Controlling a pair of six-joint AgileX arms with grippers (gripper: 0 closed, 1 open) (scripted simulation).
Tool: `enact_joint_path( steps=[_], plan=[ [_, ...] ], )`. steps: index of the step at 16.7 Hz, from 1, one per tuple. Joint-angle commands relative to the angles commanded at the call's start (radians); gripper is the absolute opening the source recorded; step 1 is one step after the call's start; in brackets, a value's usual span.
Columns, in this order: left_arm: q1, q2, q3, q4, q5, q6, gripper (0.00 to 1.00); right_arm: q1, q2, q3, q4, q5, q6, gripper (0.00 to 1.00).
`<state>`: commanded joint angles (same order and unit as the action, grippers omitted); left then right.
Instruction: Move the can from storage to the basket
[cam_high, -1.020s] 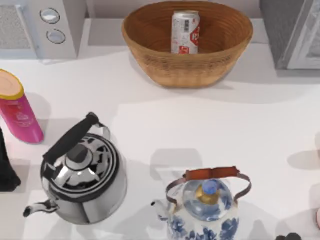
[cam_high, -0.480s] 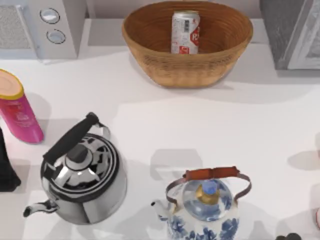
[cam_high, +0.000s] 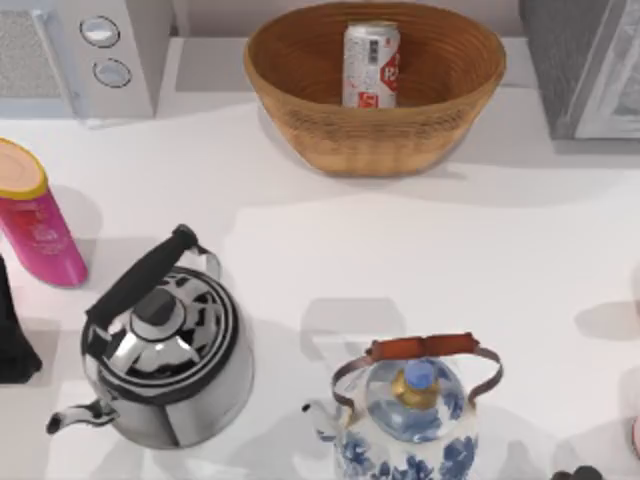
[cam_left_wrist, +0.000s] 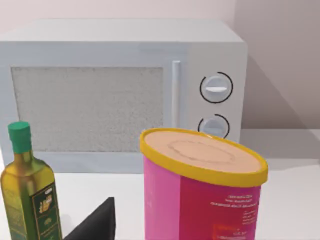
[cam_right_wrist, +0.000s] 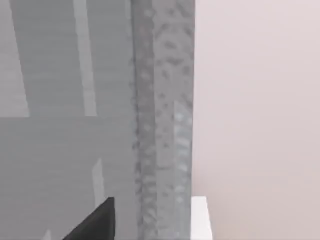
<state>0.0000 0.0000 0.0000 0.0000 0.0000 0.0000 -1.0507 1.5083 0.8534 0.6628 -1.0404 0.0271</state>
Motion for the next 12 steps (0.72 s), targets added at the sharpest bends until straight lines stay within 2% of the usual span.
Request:
enact_joint_path(
  steps=[8,12],
  plan=[
    [0.0,0.0,0.0,0.0,0.0,0.0,1.0,-0.003,-0.101,0.619,-0.745,-0.004,0.001,1.0],
    [0.0,0.0,0.0,0.0,0.0,0.0,1.0,0.006,-0.151,0.824,-0.978,0.005,0.002,1.0]
  ],
)
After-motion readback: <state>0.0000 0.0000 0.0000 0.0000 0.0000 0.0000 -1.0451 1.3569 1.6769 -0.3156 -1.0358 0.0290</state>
